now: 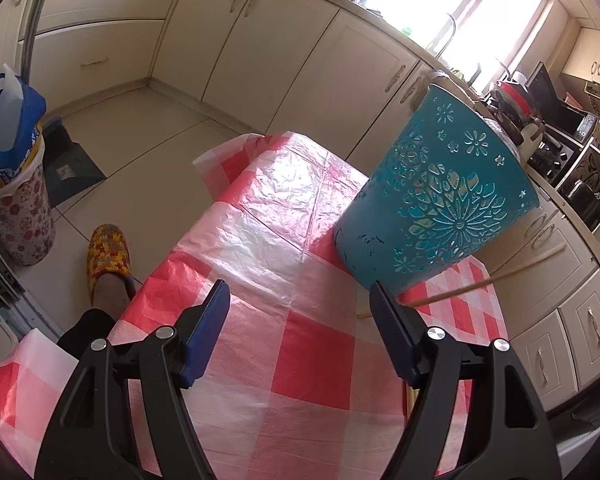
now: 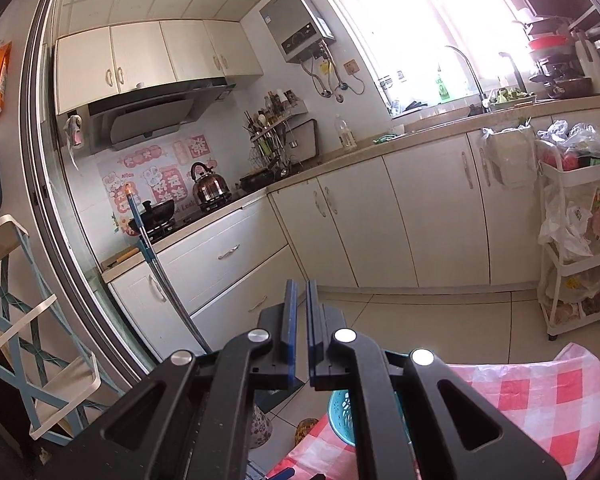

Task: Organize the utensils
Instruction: 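Lower the open right tool over the chopstick beside the basket, then close the right tool on the wooden chopstick, then lift the chopstick into the teal basket and open the right tool, then move both tools down to the chopstick pile on the cloth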

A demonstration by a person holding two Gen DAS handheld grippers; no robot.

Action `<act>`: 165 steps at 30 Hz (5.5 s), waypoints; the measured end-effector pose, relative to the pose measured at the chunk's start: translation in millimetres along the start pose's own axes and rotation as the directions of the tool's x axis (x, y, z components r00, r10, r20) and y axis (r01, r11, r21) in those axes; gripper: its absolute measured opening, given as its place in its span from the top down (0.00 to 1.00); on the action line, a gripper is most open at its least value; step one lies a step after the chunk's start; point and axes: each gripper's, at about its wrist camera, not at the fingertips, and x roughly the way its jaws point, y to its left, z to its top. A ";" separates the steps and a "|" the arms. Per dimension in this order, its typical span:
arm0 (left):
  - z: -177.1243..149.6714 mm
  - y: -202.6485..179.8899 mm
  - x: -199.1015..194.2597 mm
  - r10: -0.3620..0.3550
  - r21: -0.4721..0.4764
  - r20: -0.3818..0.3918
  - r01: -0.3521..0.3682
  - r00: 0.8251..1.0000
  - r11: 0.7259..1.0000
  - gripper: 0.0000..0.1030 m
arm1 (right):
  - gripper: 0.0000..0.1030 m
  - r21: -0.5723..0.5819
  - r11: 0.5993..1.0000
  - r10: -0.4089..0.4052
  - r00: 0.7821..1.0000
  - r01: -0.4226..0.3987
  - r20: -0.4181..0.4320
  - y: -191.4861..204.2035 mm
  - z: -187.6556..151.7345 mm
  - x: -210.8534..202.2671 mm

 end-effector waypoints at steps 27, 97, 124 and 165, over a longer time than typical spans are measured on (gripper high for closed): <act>-1.6 8.0 0.5 -0.042 -0.038 0.002 0.042 0.999 0.998 0.32 | 0.86 0.271 0.719 -0.374 0.686 0.639 -0.624 -196.8 -204.6 47.9; -2.3 27.4 -1.7 -0.158 -0.159 0.029 0.161 0.987 0.974 0.24 | 0.90 -0.016 0.677 -0.470 0.416 0.736 -0.779 -190.4 -170.7 134.7; -1.6 24.0 -1.4 -0.121 -0.128 0.035 0.125 0.992 0.984 0.20 | 0.95 0.354 0.832 -0.390 0.904 0.427 -0.175 -110.2 -105.1 -33.2; -2.2 13.0 4.4 -0.096 -0.071 -0.010 0.095 0.995 0.993 0.19 | 0.71 0.096 0.883 -0.407 0.850 0.460 -0.334 -91.6 -149.2 -37.1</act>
